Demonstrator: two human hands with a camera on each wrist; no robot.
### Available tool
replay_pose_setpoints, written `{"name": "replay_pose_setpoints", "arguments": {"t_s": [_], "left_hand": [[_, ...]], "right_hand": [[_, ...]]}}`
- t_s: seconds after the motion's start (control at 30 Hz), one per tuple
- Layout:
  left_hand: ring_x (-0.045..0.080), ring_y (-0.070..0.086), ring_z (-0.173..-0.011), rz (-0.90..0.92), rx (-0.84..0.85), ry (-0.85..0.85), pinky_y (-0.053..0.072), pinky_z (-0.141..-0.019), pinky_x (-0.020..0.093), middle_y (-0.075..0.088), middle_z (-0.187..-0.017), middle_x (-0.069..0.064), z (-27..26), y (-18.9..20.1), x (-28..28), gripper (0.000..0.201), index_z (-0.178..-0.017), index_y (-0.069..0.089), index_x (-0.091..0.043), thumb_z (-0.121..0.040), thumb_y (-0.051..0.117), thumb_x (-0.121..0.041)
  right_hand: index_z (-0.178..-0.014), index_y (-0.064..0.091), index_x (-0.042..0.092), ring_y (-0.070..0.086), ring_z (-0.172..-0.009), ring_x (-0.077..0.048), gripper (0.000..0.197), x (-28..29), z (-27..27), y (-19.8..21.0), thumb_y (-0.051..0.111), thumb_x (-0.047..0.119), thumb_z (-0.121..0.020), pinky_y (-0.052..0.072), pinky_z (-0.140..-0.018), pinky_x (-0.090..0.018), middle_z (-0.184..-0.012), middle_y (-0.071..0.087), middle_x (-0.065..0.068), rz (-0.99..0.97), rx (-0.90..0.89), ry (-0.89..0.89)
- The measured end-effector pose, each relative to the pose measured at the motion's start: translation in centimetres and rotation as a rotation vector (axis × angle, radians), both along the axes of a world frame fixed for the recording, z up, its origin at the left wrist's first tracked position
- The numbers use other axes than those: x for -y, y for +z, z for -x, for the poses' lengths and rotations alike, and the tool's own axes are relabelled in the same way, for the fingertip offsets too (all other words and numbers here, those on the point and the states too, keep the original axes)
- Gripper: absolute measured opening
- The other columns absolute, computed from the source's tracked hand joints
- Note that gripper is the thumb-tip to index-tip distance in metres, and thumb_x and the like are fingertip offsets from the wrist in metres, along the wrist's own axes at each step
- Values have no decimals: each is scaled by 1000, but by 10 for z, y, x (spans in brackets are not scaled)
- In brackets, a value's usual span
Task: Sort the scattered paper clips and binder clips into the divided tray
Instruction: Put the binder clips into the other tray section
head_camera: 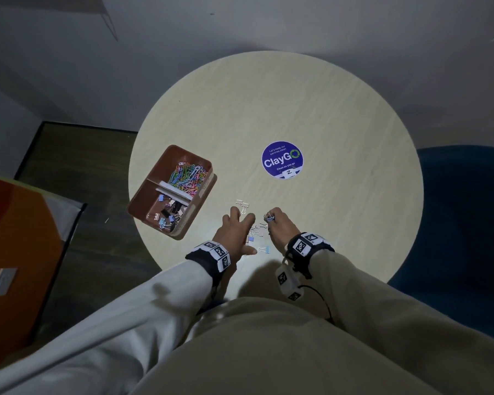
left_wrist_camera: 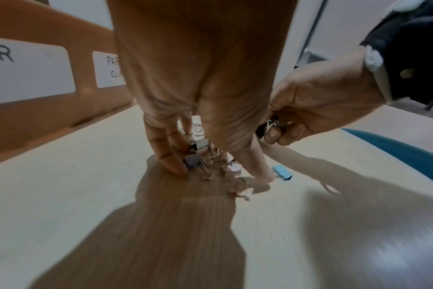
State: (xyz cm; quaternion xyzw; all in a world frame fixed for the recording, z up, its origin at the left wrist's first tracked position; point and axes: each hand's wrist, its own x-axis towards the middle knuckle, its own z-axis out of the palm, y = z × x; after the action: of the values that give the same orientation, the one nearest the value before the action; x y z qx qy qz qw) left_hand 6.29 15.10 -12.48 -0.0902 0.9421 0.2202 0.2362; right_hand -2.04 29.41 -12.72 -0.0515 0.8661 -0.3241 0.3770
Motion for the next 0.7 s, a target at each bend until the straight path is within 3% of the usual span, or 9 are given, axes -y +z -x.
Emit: {"name": "replay_pose_setpoints", "arguments": {"t_s": [0.13, 0.23, 0.43, 0.57, 0.7], "left_hand": [[29, 42, -98, -40, -24, 32, 52, -74, 42, 29, -115, 5, 2, -6, -1, 53, -113, 42, -24, -77, 81, -29], [28, 43, -89, -85, -51, 41, 51, -70, 39, 29, -108, 4, 3, -9, 4, 37, -98, 39, -24, -81, 72, -19], [27, 44, -79, -166, -93, 85, 52, -69, 46, 33, -99, 4, 3, -8, 9, 22, -87, 41, -19, -76, 52, -3], [26, 53, -77, -156, -138, 178, 53, -68, 40, 43, -100, 4, 2, -5, 10, 24, -88, 50, -18, -83, 51, 6], [24, 58, -76, -220, -171, 249, 54, -72, 40, 48, -94, 2, 3, 4, 20, 32, -88, 56, -15, -76, 49, 14]], "right_hand": [[-114, 47, 13, 56, -91, -35, 25, -3, -4, -2, 33, 15, -94, 41, -73, -36, -111, 53, -14, -35, -29, 51], [-116, 47, 13, 56, -92, -35, 27, -5, -4, -2, 33, 13, -93, 45, -79, -39, -112, 53, -14, -49, -44, 59], [-119, 48, 12, 57, -95, -35, 28, -4, 0, -1, 32, 10, -96, 45, -82, -39, -116, 52, -15, -60, -82, 87], [-119, 48, 10, 58, -97, -34, 24, 6, 5, 3, 35, 11, -99, 46, -82, -39, -117, 54, -15, -39, -104, 127], [-117, 48, 10, 60, -102, -33, 23, 17, 8, 9, 40, 6, -96, 49, -84, -41, -118, 54, -17, 7, -125, 165]]}}
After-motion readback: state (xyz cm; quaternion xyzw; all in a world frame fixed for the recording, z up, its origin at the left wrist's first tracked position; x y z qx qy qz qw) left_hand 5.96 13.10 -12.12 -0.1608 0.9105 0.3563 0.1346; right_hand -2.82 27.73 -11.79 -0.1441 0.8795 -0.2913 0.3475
